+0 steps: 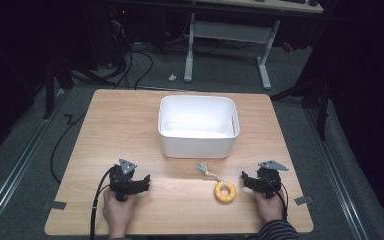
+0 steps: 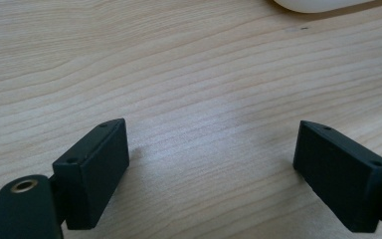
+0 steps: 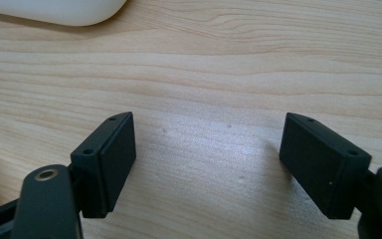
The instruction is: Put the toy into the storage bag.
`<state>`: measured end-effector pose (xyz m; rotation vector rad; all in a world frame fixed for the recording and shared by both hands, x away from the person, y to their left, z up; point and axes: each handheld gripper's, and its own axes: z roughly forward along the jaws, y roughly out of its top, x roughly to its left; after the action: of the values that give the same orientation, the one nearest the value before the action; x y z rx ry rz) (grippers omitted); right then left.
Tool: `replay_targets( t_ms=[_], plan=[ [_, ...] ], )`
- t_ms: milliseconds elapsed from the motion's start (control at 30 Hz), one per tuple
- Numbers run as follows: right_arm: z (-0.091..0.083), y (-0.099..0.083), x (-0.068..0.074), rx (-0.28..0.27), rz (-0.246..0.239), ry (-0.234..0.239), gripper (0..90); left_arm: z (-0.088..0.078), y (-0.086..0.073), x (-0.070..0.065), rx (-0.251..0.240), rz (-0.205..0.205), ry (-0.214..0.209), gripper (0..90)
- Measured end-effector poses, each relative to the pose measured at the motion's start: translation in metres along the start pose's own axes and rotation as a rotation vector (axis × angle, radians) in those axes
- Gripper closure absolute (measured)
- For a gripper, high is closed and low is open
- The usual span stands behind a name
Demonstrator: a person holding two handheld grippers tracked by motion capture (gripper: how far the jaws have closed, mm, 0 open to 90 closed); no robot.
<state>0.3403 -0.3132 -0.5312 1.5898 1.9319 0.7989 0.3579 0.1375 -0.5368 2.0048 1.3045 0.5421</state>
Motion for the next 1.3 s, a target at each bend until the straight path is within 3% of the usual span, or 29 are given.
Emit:
replay_targets(
  t_ms=[333,567,633,700,800,1300],
  plan=[
    [0.000,0.000,0.000,0.001,-0.005,0.002,22.3,-0.001,-0.001,-0.001,0.000,0.003,-0.004,14.7],
    [0.000,0.000,-0.002,0.005,-0.035,0.034,20.6,-0.001,-0.001,-0.001,0.000,0.003,-0.004,14.7],
    [0.000,0.001,-0.001,0.004,-0.044,0.044,22.4,-0.001,0.000,-0.001,0.000,0.003,-0.004,14.7],
    [-0.001,0.000,-0.001,-0.005,-0.047,0.044,31.9,-0.001,0.000,-0.001,0.001,0.003,-0.004,14.7],
    [-0.002,0.001,-0.002,-0.007,-0.048,0.054,36.8,-0.001,0.000,-0.001,0.000,0.004,-0.005,14.7],
    [-0.022,0.001,-0.001,-0.033,-0.036,0.134,42.3,-0.001,0.000,-0.001,0.002,0.006,-0.006,14.7]
  ],
)
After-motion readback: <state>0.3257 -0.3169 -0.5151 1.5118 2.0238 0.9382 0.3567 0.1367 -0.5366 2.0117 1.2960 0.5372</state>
